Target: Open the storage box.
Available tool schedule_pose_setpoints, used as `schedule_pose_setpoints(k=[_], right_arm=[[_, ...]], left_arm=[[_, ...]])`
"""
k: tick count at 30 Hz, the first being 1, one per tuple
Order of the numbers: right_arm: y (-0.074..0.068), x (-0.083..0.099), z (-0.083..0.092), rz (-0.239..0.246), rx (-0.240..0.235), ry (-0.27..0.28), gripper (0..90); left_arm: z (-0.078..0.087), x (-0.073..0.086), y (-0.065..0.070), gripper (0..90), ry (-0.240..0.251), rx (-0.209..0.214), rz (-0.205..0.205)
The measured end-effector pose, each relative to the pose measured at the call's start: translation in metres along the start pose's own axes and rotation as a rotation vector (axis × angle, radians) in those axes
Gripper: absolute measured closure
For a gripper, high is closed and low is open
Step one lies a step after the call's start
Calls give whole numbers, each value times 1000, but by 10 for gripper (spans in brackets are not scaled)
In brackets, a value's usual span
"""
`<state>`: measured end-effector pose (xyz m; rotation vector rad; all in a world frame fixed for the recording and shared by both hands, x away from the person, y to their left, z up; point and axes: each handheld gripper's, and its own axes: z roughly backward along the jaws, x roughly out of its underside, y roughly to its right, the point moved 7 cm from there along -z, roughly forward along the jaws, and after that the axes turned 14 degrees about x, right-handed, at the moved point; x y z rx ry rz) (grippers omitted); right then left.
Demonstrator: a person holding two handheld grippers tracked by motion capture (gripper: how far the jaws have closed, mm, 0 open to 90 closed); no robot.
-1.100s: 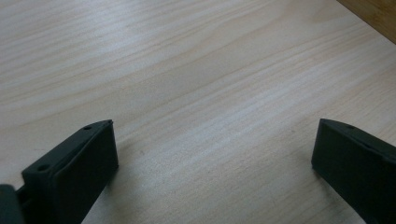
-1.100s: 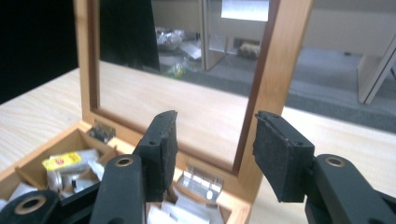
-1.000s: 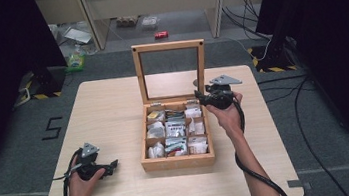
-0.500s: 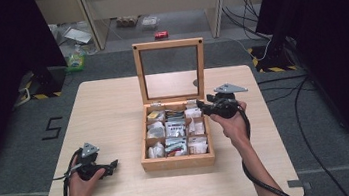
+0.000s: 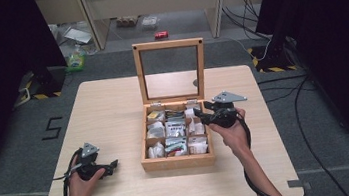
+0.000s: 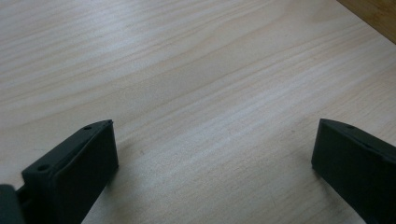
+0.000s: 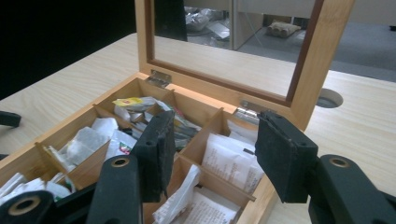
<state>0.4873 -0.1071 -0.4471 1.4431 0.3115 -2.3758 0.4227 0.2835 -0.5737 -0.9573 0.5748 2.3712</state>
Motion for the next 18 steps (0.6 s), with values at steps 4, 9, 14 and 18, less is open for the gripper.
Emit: schedule_pose_setpoints(k=[4,9,14,18], right_arm=[[-3,3,3,-3,-12,0,474],[-7,9,8,-11,-19,-10,470],[-9,12,10,-14,-14,-24,467],[-12,16,10,-5,-16,-34,465]], left_arm=[[0,0,0,0,0,0,0],[0,0,0,0,0,0,0],[0,0,0,0,0,0,0],[0,0,0,0,0,0,0]])
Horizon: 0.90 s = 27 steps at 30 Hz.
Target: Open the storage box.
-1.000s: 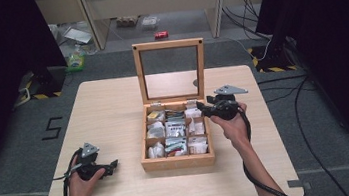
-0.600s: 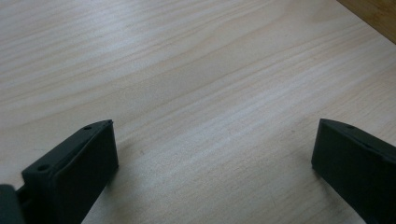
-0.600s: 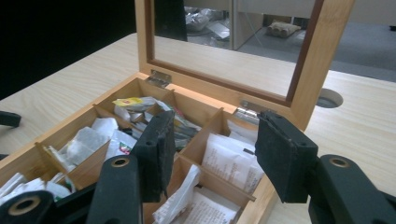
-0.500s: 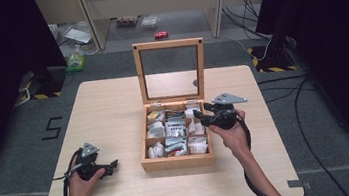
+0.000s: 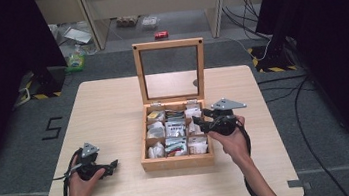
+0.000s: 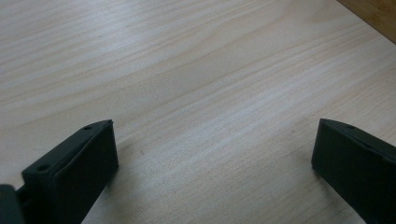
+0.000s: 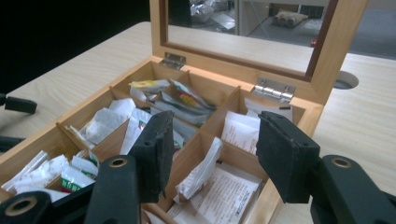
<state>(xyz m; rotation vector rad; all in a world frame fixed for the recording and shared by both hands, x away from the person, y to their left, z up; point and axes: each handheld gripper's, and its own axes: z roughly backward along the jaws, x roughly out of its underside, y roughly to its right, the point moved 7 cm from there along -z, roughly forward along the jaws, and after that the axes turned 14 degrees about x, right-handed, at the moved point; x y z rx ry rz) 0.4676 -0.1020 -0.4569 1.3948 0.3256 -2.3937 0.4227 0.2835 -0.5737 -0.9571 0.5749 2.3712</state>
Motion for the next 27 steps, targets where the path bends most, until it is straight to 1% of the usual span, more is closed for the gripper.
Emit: schedule_pose_setpoints(k=[8,10,13,15,18,26,27], right_arm=[[-4,10,2,13,-3,-28,459],[-4,14,3,18,-7,-39,457],[-1,20,4,12,-8,-50,455],[1,23,3,11,-8,-58,454],[2,26,2,-10,-17,-65,453],[-2,31,-4,-5,-27,-86,450],[-2,32,-5,1,-27,-86,450]], left_arm=[[0,0,0,0,-1,2,-2],[0,0,0,0,0,3,-1],[0,0,0,0,-1,2,-2],[0,0,0,0,-1,2,-2],[0,0,0,0,-1,3,-2],[0,0,0,0,0,2,-2],[0,0,0,0,-1,2,-2]])
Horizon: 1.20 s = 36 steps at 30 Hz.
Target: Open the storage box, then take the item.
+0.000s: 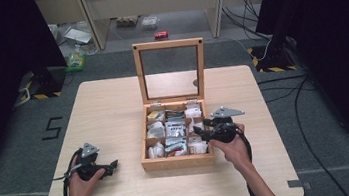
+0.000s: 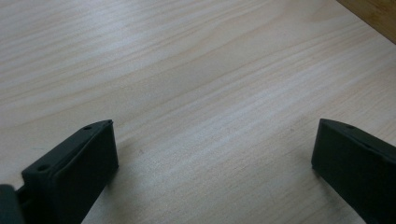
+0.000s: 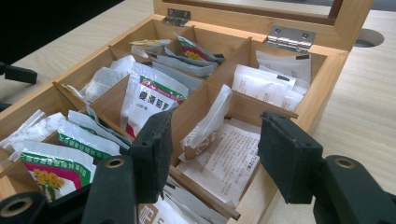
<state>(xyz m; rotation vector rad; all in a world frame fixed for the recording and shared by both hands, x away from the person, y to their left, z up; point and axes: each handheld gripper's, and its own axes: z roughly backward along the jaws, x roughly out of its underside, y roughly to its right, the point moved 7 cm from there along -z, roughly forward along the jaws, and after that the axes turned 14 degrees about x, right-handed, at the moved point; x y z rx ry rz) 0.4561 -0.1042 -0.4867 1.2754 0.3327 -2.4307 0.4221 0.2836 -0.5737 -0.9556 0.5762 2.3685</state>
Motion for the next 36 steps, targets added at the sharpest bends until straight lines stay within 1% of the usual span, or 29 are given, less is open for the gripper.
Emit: schedule_pose_setpoints(k=[2,5,9,13,18,20,27,30,31,33,36], right_arm=[[0,-1,-2,2,-1,-1,450],[-2,-2,-5,-9,-15,-4,450],[-5,-3,-9,-2,-31,-8,444],[-6,-3,-11,9,-28,-12,451],[-6,-4,-11,-10,-36,-16,467],[-6,-4,-12,-4,-30,-18,471],[-13,-7,-16,4,-47,-20,478],[-14,-5,-20,22,-44,-29,486],[-14,-3,-21,20,-41,-37,492],[-12,-2,-23,27,-27,-43,508],[-7,0,-23,24,-11,-49,539]], left_arm=[[0,0,0,0,0,0,0],[0,0,0,0,0,0,0],[0,0,0,0,0,-1,1],[0,0,0,0,0,-1,1],[0,0,0,0,0,-1,1],[0,0,0,0,-2,0,-1],[1,1,1,0,-1,1,-2],[1,1,1,0,-1,1,-2],[1,1,1,0,-2,1,-2],[1,1,1,0,-2,0,-1],[1,1,1,0,-2,0,-1]])
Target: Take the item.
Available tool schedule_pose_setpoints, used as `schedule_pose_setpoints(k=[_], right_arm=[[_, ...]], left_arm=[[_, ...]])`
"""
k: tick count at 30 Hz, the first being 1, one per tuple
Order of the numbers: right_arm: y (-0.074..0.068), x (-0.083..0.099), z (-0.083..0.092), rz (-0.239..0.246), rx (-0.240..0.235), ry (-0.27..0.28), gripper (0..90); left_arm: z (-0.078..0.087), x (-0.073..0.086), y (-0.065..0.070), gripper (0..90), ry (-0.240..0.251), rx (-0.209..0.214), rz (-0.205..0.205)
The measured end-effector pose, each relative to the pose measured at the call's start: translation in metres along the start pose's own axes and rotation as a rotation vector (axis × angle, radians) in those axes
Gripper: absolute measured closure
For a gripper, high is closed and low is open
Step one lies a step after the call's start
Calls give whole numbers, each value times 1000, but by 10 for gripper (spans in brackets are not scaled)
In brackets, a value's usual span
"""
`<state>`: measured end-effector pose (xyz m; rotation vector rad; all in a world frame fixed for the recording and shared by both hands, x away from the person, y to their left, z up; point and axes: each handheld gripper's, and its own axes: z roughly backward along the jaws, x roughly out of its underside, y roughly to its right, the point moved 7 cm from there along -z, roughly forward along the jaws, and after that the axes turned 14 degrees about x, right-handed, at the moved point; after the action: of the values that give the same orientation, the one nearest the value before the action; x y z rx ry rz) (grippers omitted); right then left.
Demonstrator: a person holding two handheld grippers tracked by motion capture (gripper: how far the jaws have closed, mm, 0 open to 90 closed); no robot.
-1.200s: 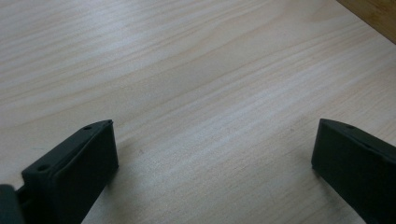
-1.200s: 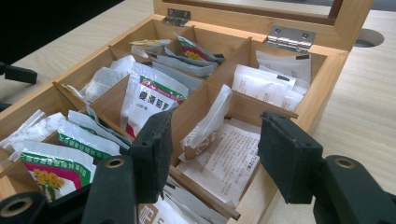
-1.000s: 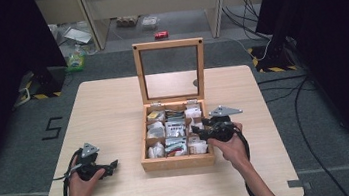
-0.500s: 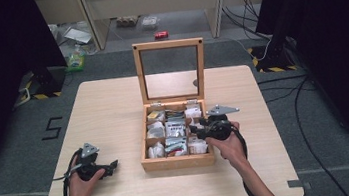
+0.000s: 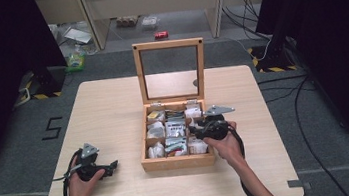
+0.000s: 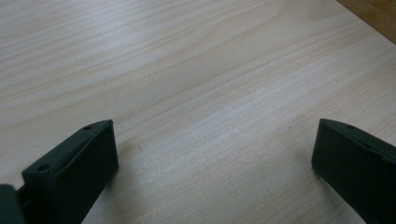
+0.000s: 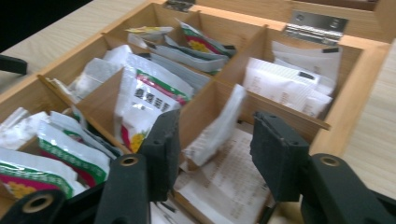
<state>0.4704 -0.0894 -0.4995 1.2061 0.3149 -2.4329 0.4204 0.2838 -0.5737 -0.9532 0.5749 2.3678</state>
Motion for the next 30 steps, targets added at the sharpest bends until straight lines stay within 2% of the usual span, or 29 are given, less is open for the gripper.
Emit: schedule_pose_setpoints(k=[12,14,22,24,30], right_arm=[[3,6,-6,-38,-19,-20,669],[3,6,-8,-36,-11,-14,688],[2,3,-11,-72,-33,12,797],[2,2,-12,-48,-5,22,808],[3,-3,-5,-48,-16,44,854]], left_arm=[[0,0,0,0,0,0,0],[0,0,0,0,0,0,0],[0,0,0,0,0,0,0],[0,0,0,0,0,0,0],[0,0,0,0,0,0,0]])
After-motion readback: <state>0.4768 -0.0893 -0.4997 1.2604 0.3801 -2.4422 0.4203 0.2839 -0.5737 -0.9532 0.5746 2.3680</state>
